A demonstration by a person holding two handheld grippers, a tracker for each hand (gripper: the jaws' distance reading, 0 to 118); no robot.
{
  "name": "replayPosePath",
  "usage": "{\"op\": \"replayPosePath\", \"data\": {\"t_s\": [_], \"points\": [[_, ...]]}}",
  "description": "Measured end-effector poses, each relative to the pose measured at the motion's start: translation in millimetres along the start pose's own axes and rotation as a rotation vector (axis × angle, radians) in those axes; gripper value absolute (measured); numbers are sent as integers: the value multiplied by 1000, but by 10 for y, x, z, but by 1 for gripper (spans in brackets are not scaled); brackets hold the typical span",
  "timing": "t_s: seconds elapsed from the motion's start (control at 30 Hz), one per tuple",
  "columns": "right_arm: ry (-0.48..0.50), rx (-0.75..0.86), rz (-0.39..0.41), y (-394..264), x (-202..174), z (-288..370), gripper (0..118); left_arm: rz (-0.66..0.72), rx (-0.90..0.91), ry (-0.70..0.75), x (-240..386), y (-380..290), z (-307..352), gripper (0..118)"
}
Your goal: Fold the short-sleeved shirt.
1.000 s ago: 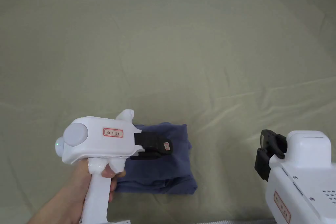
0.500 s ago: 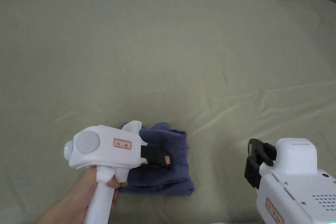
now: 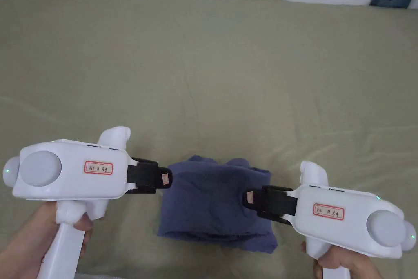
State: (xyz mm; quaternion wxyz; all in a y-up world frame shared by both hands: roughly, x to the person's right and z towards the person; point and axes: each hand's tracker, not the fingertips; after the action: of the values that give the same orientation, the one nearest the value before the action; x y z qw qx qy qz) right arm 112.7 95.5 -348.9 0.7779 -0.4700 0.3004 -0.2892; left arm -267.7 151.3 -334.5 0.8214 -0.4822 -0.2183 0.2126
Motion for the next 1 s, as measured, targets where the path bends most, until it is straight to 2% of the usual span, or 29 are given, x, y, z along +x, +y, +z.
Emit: {"op": "replayPosePath", "data": {"t_s": [0.1, 0.13, 0.2, 0.23, 0.3, 0.33, 0.37, 0.43, 0.47, 0.53, 0.57, 0.67, 0.8, 0.87, 0.9, 0.93, 0.97, 1.0], "points": [[-29, -58, -49, 90, 227, -227, 0, 21, -7, 33, -152, -13, -3, 0], [-7, -90, -78, 101, 316, -289, 0, 23, -13, 24, -188, -17, -9, 0], [130, -177, -208, 119, 614, -446, 0, 43, -28, 10, -278, -2, -62, 0], [154, -174, -257, 116, 723, -476, 0, 49, -37, 2, -309, 4, -88, 0], [286, -180, -393, 112, 978, -505, 0, 70, -51, -11, -381, 26, -154, 0], [308, -177, -434, 98, 1060, -523, 0, 85, -63, -33, -417, 36, -182, 0], [318, -180, -442, 82, 1097, -538, 0, 100, -75, -62, -450, 43, -210, 0], [313, -174, -408, 59, 1067, -519, 0, 112, -88, -100, -495, 55, -252, 2], [309, -170, -401, 60, 1043, -514, 0, 118, -98, -120, -522, 62, -277, 27], [303, -168, -394, 60, 1056, -523, 0, 154, -124, -193, -574, 69, -376, 105], [304, -168, -395, 59, 1061, -526, 0, 174, -152, -225, -600, 54, -471, 118], [300, -170, -395, 51, 1038, -524, 0, 218, -153, -260, -644, 35, -700, 118], [283, -176, -388, 63, 978, -514, 0, 227, -212, -454, -547, 4, -1058, 118], [275, -181, -386, 75, 957, -513, 0, 227, -217, -408, -480, 18, -1169, 113], [267, -183, -379, 79, 938, -510, 0, 206, -218, -394, -451, 33, -1168, 100], [257, -185, -372, 104, 941, -505, 0, 207, -207, -384, -435, 40, -1134, 60], [234, -180, -349, 120, 899, -474, 0, 195, -192, -343, -432, 61, -1076, 27], [204, -169, -322, 129, 851, -439, 0, 167, -181, -249, -445, 52, -1064, 27]]}}
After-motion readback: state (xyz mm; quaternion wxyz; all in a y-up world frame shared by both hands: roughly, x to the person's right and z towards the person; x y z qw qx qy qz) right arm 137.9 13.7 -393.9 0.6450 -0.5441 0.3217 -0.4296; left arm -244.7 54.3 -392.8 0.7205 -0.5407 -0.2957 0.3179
